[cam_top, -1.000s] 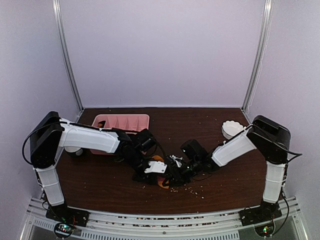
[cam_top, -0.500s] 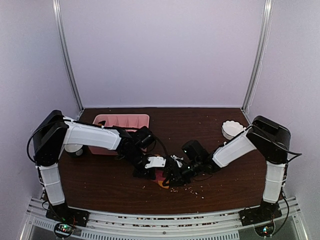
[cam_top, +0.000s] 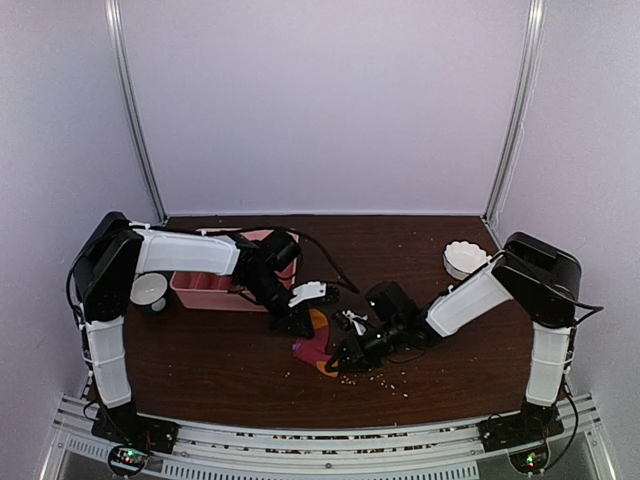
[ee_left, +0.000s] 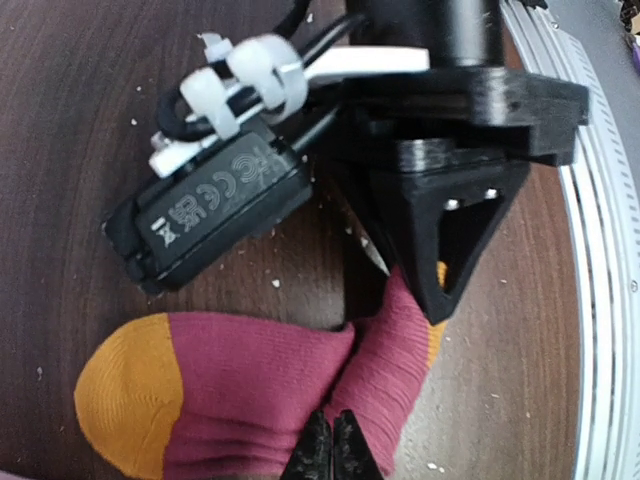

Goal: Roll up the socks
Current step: Roll the sock.

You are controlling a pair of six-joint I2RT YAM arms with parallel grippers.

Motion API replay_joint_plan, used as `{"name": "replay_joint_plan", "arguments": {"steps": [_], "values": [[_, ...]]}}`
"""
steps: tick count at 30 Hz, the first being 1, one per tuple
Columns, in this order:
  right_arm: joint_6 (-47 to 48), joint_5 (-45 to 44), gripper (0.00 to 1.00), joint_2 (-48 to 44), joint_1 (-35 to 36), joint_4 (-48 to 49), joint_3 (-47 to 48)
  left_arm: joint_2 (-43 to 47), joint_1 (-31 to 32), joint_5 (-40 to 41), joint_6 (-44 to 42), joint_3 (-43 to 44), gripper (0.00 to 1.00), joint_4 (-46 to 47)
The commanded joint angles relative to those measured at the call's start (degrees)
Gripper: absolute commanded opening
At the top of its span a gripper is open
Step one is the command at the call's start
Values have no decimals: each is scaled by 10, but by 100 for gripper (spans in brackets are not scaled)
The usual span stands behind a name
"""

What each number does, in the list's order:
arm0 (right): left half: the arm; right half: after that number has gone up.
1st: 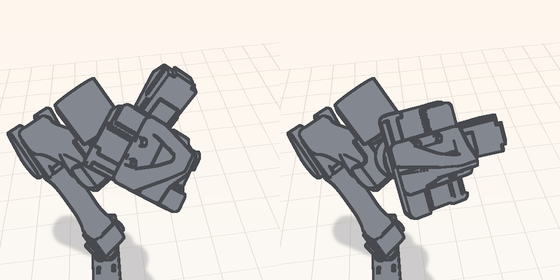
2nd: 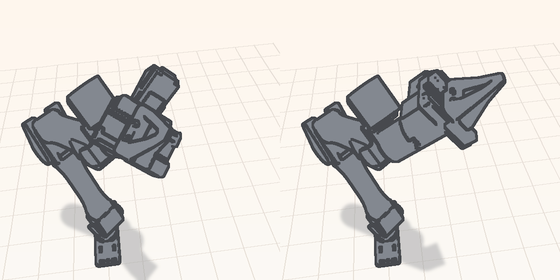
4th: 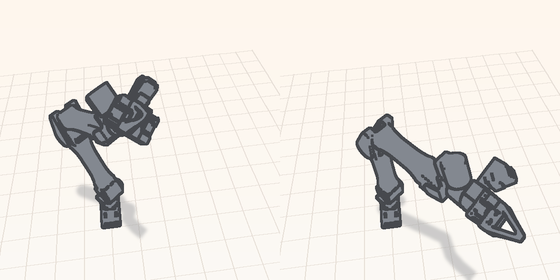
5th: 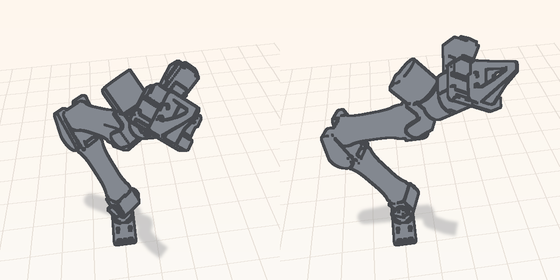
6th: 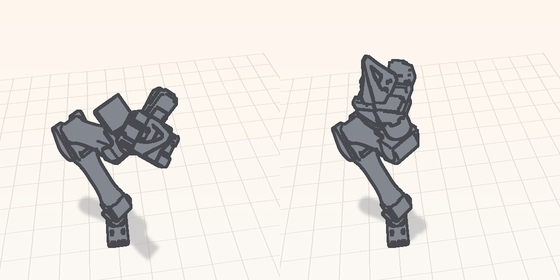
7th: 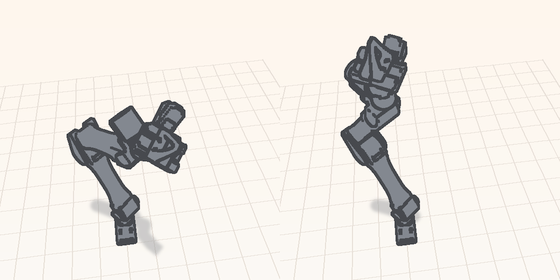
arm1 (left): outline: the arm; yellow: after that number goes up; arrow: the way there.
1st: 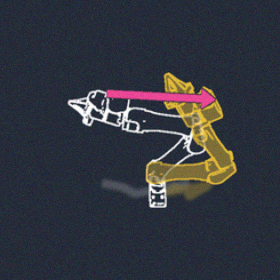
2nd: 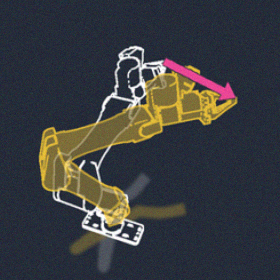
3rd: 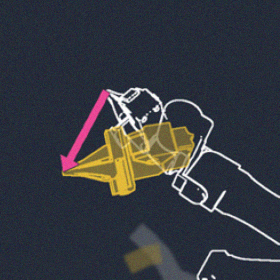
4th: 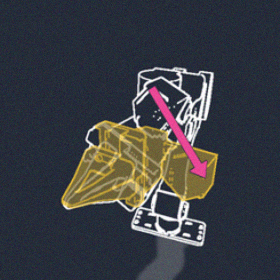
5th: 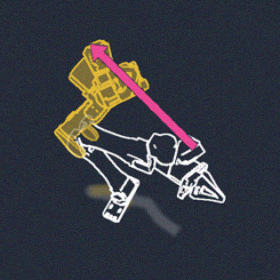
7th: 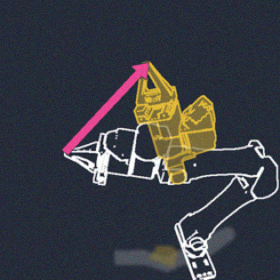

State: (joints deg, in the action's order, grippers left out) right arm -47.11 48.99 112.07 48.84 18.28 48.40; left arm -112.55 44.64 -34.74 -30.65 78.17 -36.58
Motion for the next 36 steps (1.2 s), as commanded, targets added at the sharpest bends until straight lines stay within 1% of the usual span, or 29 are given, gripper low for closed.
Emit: {"name": "replay_joint_plan", "arguments": {"steps": [1,5,11,15,17,20,22,24,26,28,30,33,34,36], "values": [[-17,-49,0,14,-3,-28,-23,-32,2,5,-4,2,4,-6],[-22,-53,0,14,-3,-22,-23,-30,6,25,-27,-28,5,-6],[-32,-57,0,13,-3,-7,-24,-27,20,107,-36,-55,4,15],[-38,-70,2,7,-3,2,-25,-24,27,135,-49,-67,3,22],[-39,-67,2,6,-3,6,-20,-23,28,136,-49,-65,3,24],[-33,-60,0,-3,4,25,-20,-26,28,117,-43,-45,3,20],[-33,-51,0,-12,14,60,-28,-35,30,99,-43,-22,2,10],[-31,-46,0,-25,25,103,-40,-48,30,70,-47,3,2,-4],[-7,-50,0,-41,40,128,-50,-57,30,37,-53,22,2,-16],[28,-71,0,-56,50,121,-63,-67,28,7,-47,38,2,-29],[41,-90,0,-60,56,148,-86,-74,17,-35,-39,53,2,-44],[87,-144,0,-80,68,149,-125,-88,-6,-93,-21,89,4,-81],[105,-165,0,-88,72,141,-134,-95,-12,-106,-21,101,4,-98],[151,-224,0,-111,88,113,-147,-109,-17,-105,-30,122,4,-135]]}}
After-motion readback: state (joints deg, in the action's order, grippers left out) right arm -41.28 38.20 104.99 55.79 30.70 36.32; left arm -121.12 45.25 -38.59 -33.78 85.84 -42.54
